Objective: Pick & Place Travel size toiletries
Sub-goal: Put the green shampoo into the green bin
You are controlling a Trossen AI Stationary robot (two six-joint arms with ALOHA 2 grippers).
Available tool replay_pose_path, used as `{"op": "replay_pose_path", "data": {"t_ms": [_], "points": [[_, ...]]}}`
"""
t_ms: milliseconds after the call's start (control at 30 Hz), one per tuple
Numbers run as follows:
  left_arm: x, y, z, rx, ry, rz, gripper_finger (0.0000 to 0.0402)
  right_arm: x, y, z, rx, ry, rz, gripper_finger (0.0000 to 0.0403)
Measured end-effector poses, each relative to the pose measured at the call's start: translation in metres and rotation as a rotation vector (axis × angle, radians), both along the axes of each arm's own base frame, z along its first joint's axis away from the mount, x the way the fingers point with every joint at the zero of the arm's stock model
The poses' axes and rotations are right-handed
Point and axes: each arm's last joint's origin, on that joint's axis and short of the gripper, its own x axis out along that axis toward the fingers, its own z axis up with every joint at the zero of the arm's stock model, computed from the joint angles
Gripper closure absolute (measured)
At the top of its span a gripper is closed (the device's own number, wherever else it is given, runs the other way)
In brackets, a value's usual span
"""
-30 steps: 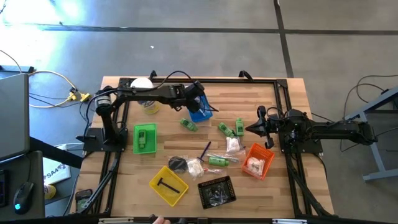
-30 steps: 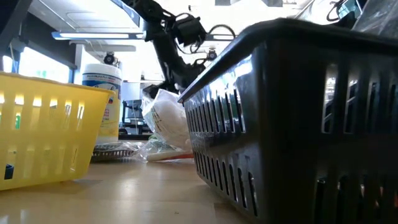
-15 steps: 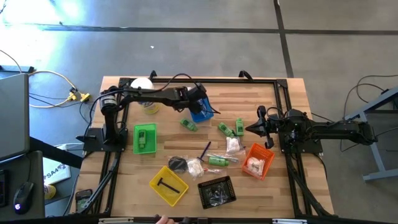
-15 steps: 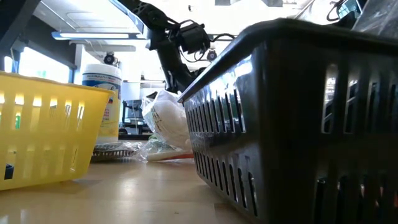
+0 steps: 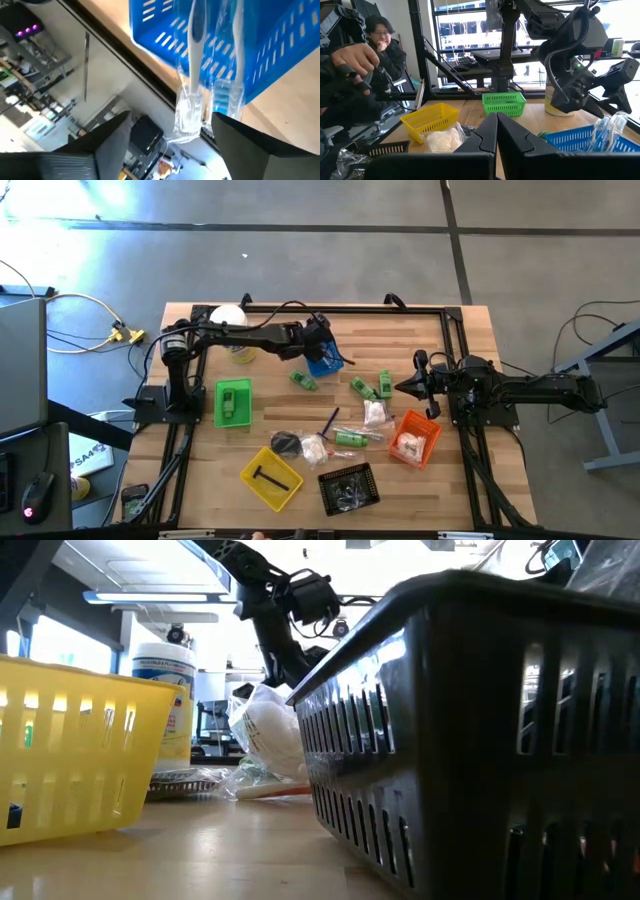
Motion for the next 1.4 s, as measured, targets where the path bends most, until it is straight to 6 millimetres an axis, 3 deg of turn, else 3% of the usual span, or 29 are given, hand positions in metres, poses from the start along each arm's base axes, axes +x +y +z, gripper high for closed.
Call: {"op": "replay_pose_path", "data": {"t_ms": [200,333,400,467,567,667,767,833,900,1100,1267,1400], "points": [[-0.001,-0.004,0.004,0.168,0.041,0.104,0.0102,0.000,0.000,0.000,-0.001,0.000,0.000,0.0401],[-0.009,-0.017,0.027,0.317,-0.069,0.270,0.0100,0.000,0.000,-0.001,-0.001,0.006,0.000,0.0401],[-0.025,-0.029,0.044,0.293,-0.161,0.336,0.0101,0.000,0.000,-0.002,0.003,0.021,0.000,0.0401],[-0.046,-0.041,0.062,0.187,-0.294,0.405,0.0106,0.000,0.000,-0.003,0.005,0.034,0.000,0.0401],[-0.085,-0.053,0.089,-0.107,-0.482,0.538,0.0135,0.000,0.000,-0.004,0.006,0.044,-0.001,0.0401],[-0.120,-0.065,0.107,-0.408,-0.696,0.614,0.0198,0.000,0.000,-0.004,0.004,0.040,-0.003,0.0401],[-0.149,-0.075,0.115,-0.610,-0.900,0.551,0.0287,0.000,0.000,-0.004,0.003,0.038,-0.008,0.0401],[-0.165,-0.080,0.111,-0.726,-0.990,0.494,0.0351,0.000,0.000,-0.004,0.003,0.038,-0.011,0.0401],[-0.180,-0.085,0.104,-0.830,-1.088,0.437,0.0387,0.000,0.000,-0.003,0.001,0.032,-0.011,0.0401],[-0.215,-0.097,0.064,-1.050,-1.329,0.293,0.0394,0.000,-0.001,-0.001,-0.002,0.006,-0.018,0.0401],[-0.233,-0.099,0.026,-1.050,-1.419,0.326,0.0400,0.001,0.000,-0.001,-0.025,0.010,-0.014,0.0401],[-0.242,-0.101,0.008,-1.045,-1.469,0.279,0.0401,0.004,-0.002,-0.003,-0.021,0.027,-0.053,0.0401]]}}
